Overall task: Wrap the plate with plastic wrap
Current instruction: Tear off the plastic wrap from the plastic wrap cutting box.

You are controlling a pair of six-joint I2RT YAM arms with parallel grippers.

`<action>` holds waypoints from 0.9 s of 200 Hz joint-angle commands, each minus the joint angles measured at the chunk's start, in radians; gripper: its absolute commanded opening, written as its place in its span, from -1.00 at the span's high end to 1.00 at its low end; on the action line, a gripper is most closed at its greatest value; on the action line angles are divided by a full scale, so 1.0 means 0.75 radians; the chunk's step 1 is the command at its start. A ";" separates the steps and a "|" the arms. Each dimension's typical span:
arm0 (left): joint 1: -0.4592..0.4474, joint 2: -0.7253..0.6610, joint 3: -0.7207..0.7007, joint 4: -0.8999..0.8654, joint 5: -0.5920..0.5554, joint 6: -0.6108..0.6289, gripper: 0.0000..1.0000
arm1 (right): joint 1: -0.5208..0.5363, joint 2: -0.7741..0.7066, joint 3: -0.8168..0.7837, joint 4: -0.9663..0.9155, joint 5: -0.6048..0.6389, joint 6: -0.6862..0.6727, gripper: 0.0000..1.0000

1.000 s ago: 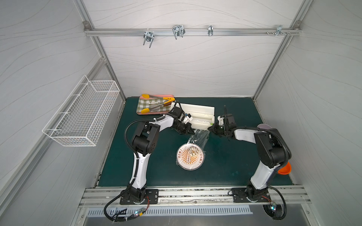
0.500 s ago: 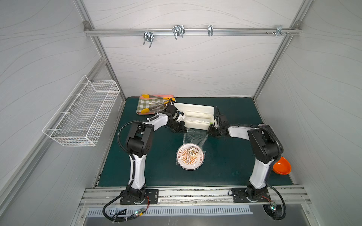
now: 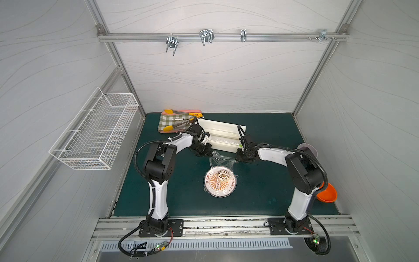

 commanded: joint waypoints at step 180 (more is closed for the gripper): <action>0.030 -0.212 -0.218 0.209 0.198 -0.334 0.05 | -0.095 -0.087 -0.012 -0.253 -0.246 -0.159 -0.04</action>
